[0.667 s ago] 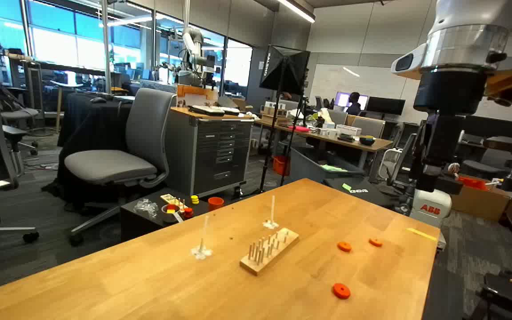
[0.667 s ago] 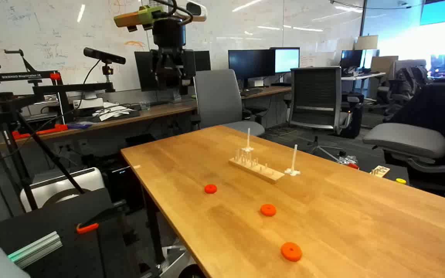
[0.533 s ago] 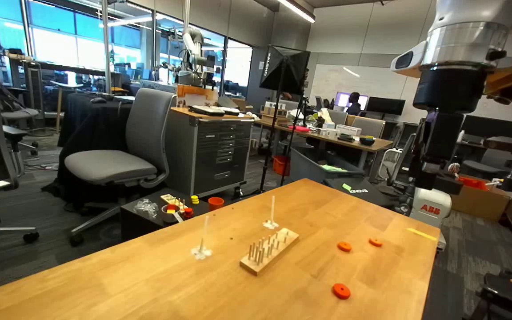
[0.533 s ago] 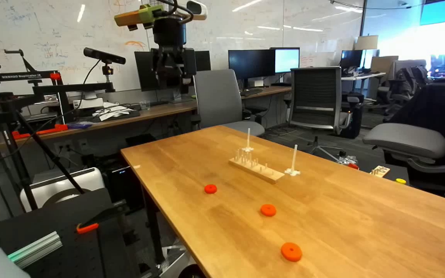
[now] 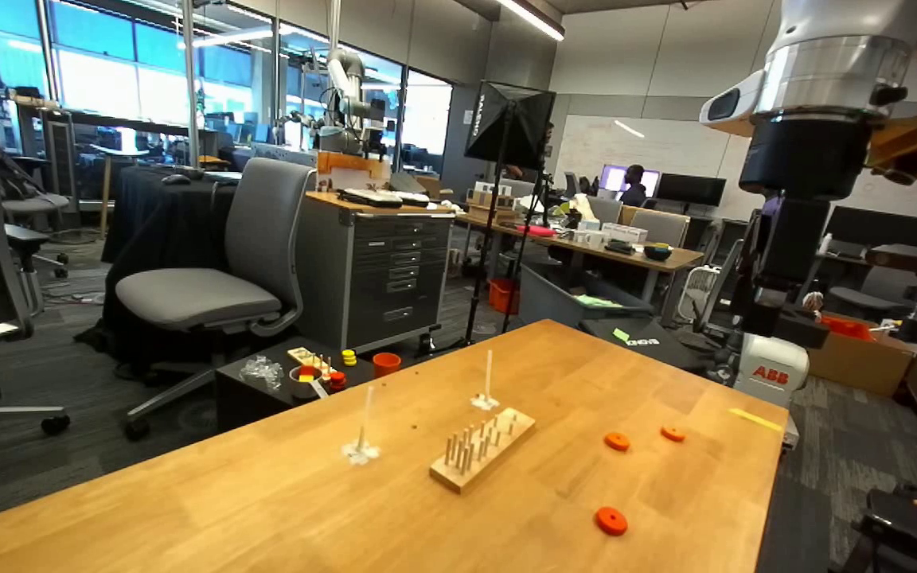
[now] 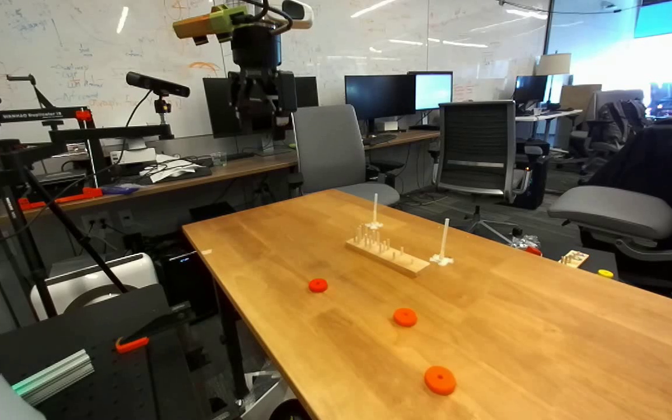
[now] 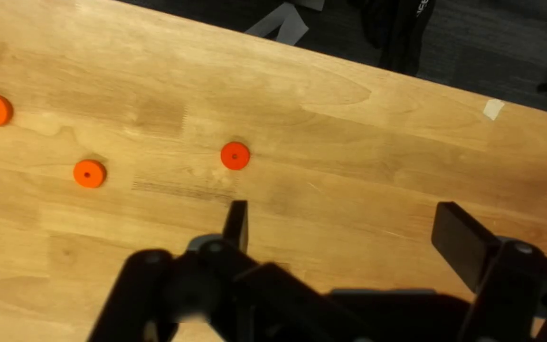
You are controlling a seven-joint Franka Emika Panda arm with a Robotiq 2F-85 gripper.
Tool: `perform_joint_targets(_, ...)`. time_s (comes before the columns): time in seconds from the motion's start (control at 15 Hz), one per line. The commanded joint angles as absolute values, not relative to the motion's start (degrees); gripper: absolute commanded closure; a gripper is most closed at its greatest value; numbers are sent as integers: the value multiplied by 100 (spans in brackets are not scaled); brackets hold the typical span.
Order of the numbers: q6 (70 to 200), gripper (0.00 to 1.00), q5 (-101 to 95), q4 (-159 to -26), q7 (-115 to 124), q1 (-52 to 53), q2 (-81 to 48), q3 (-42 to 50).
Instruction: Pick up two orange small objects from the table and put them on top of each other on the wooden holder.
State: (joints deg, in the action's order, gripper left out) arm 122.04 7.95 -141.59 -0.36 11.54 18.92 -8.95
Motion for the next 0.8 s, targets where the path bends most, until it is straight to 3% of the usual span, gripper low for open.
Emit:
perform_joint_targets(0.0,12194,0,799,-14152,-39,1143,1891,-907)
perform_joint_targets(0.73,12430,0,857,-13103,-63,609,1317,-313)
